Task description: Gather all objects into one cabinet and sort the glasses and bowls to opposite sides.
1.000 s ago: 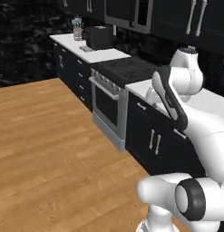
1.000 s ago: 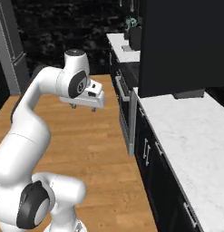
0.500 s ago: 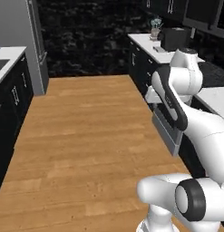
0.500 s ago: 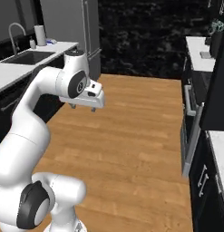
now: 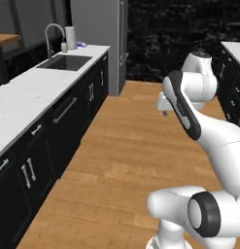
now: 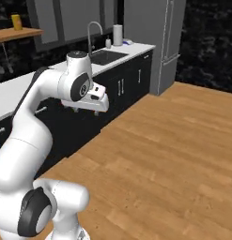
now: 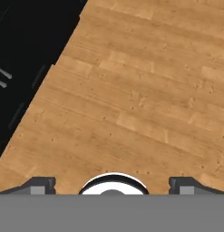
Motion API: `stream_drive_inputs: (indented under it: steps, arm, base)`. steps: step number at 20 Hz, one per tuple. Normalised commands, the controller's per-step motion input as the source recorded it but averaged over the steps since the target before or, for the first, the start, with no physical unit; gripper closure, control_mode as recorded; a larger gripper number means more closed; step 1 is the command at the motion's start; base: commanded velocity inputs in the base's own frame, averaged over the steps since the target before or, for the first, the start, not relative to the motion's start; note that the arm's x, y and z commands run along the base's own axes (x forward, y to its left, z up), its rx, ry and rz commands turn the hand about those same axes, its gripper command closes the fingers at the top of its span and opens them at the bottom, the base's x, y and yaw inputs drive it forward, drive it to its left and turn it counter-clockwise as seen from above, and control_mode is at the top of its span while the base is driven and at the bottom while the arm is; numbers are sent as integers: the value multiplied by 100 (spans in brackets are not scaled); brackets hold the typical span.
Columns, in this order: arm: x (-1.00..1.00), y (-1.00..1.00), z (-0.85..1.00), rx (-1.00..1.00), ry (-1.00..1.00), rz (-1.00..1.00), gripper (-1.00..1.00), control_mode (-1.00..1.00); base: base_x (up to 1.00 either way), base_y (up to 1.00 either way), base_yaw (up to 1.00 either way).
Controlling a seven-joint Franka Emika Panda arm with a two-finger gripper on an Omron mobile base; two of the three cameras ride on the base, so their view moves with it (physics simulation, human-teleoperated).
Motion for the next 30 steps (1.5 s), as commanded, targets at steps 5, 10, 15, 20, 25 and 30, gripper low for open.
stream_drive_inputs:
  steps: [5,10,15,20,25,30]
  arm:
    - [0,0,0,0,0,0,-100,100]
    - [0,0,0,0,0,0,-100,100]
    - [0,0,0,0,0,0,-100,100]
    - [0,0,0,0,0,0,-100,100]
    - [0,0,0,0,0,0,-100,100]
    - [0,0,0,0,0,0,-100,100]
  base:
    - [39,32,57]
    - [42,24,50]
    - [74,14,13]
    - [100,45,6]
    - [6,93,30]
    - [-14,84,51]
